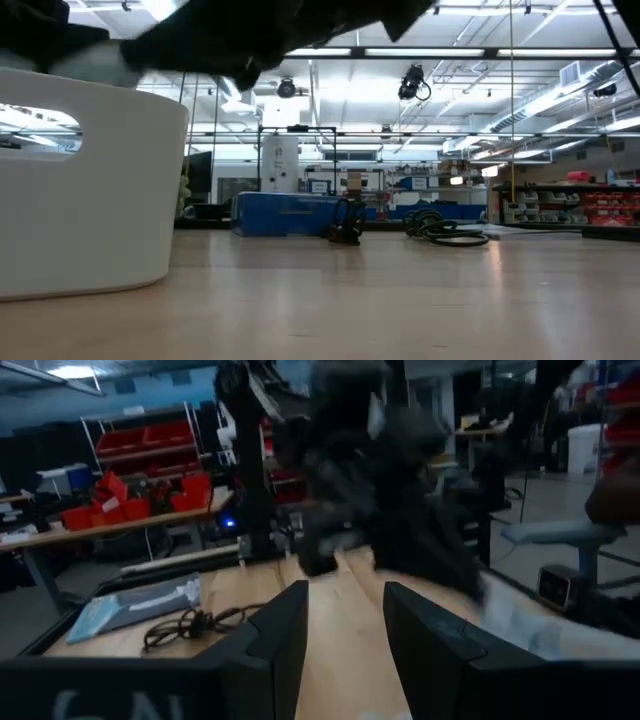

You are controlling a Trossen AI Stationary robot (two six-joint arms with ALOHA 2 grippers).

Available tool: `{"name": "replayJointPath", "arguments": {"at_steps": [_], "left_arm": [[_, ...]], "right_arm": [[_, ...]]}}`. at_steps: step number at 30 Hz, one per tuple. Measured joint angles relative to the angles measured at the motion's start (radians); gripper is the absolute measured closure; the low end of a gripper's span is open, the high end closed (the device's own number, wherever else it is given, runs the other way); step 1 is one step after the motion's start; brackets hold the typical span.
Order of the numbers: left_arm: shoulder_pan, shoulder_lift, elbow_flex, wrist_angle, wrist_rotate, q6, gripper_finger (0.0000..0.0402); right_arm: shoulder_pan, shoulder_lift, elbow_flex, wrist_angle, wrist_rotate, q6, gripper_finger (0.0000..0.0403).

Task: Pick and place USB-C Cables
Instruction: Put the blue charger cable into the white basket, then put the left black charger cable into the white basket

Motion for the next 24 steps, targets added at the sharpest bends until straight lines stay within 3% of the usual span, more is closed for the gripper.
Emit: {"name": "replayJointPath", "arguments": {"at_steps": [4,7,11,20,24], "left_arm": [[0.0,0.019,0.0,0.002,0.0,-0.001,0.026],[0.0,0.028,0.0,-0.007,0.001,0.0,0.026],[0.0,0.03,0.0,-0.007,0.001,0.0,0.026],[0.0,0.03,0.0,-0.004,0.001,0.0,0.026],[0.0,0.03,0.0,-0.004,0.001,0.0,0.026]], "right_arm": [[0.011,0.091,0.17,-0.228,0.161,0.014,0.0385],[0.01,0.142,0.271,-0.352,0.211,0.057,0.0382],[0.011,0.18,0.327,-0.388,0.201,0.071,0.0362],[0.011,0.169,0.329,-0.395,0.051,0.062,0.0275],[0.008,0.118,0.329,-0.515,0.078,0.014,0.0252]]}}
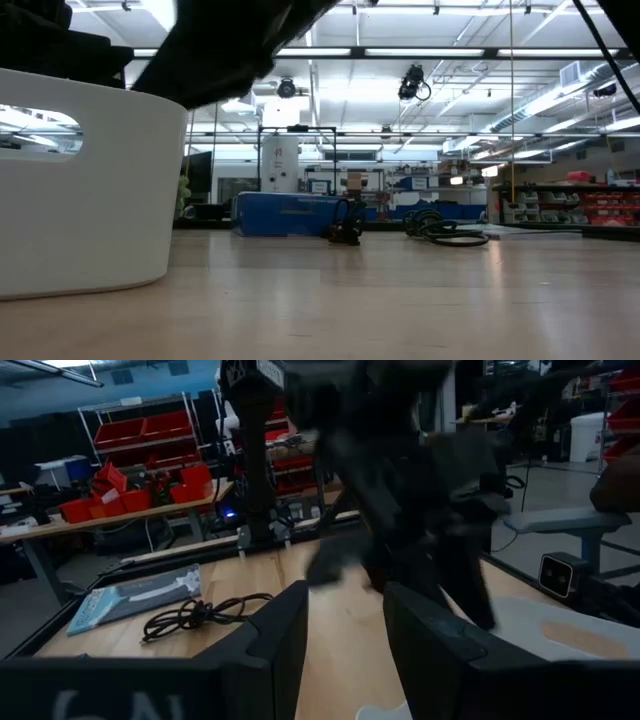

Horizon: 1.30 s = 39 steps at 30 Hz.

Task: Pick and place USB-C Cables
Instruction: Put the left black charger cable into the white basket

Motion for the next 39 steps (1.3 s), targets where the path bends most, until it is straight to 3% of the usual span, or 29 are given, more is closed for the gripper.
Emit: {"name": "replayJointPath", "arguments": {"at_steps": [4,10,19,27,31,39], "left_arm": [[0.0,0.0,0.0,0.0,0.0,0.0,0.026],[0.0,0.0,0.0,-0.001,0.0,0.0,0.026],[0.0,0.0,0.0,-0.001,0.0,0.0,0.026],[0.0,0.0,0.0,-0.001,0.0,0.0,0.026],[0.0,0.0,0.0,-0.001,0.0,0.0,0.026],[0.0,0.0,0.0,-0.001,0.0,0.0,0.026]], "right_arm": [[-0.015,-0.089,-0.014,-0.087,0.081,-0.006,0.0248],[-0.057,-0.188,-0.187,-0.109,0.218,-0.057,0.0249],[-0.124,-0.284,-0.416,-0.22,0.219,-0.205,0.023],[-0.131,-0.285,-0.422,-0.296,0.297,-0.366,0.0135],[-0.131,-0.272,-0.422,-0.35,0.323,-0.565,0.0094],[-0.151,-0.272,-0.423,-0.377,0.322,-0.847,0.0097]]}}
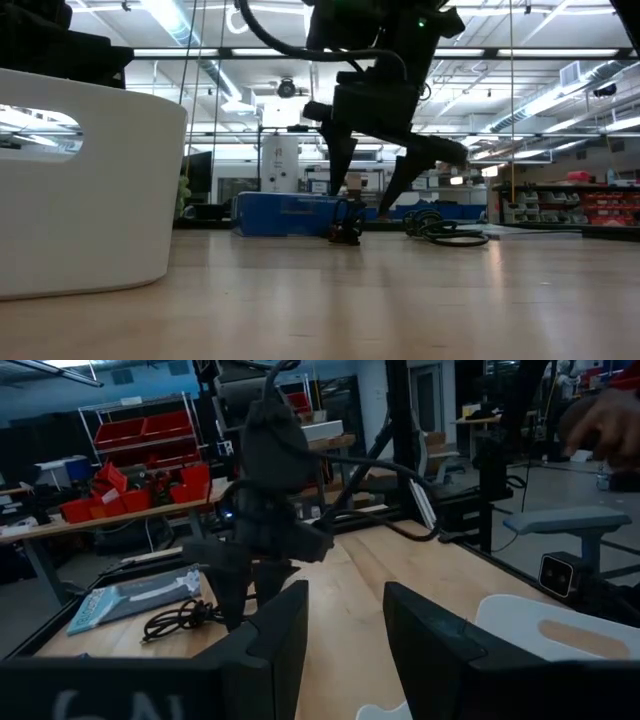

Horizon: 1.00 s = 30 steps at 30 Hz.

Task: Pick and place USB-C Cables
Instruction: Put the left black charger cable into the white basket

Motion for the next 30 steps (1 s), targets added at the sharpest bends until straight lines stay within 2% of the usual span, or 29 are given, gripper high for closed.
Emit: {"name": "replayJointPath", "arguments": {"at_steps": [9,12,23,30], "left_arm": [[0.0,0.0,0.0,0.0,0.0,0.0,0.026],[0.0,0.0,0.0,0.0,0.0,0.0,0.026],[0.0,0.0,0.0,0.0,0.0,0.0,0.026],[0.0,0.0,0.0,0.0,0.0,0.0,0.026]], "right_arm": [[-0.03,0.0,-0.15,0.234,-0.031,-0.286,0.0168],[-0.027,0.0,-0.16,0.286,-0.032,-0.309,0.0208],[-0.004,-0.001,-0.16,0.313,-0.051,-0.3,0.0381],[0.059,-0.024,-0.089,0.319,-0.046,-0.289,0.0379]]}}
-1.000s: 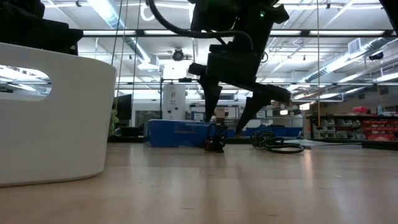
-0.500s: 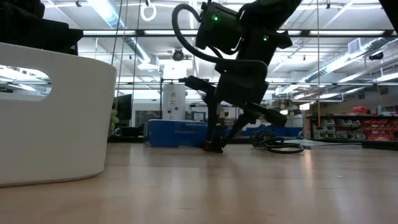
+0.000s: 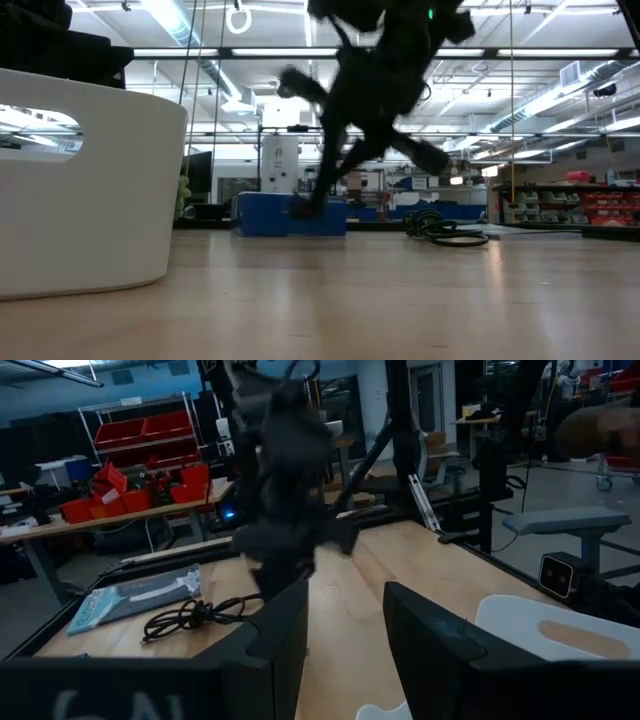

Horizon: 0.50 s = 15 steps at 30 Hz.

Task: Pick and place USB-C Cables
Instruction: Put the left black charger cable into the white basket

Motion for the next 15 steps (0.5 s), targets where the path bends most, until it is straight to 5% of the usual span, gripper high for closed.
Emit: {"name": "replayJointPath", "arguments": {"at_steps": [7,15], "left_arm": [[0.0,0.0,0.0,0.004,0.0,0.0,0.026],[0.0,0.0,0.0,0.006,0.0,0.0,0.026]], "right_arm": [[0.095,-0.056,0.105,0.011,-0.068,0.016,0.0388],[0.16,-0.077,0.116,0.211,-0.423,0.117,0.0379]]}}
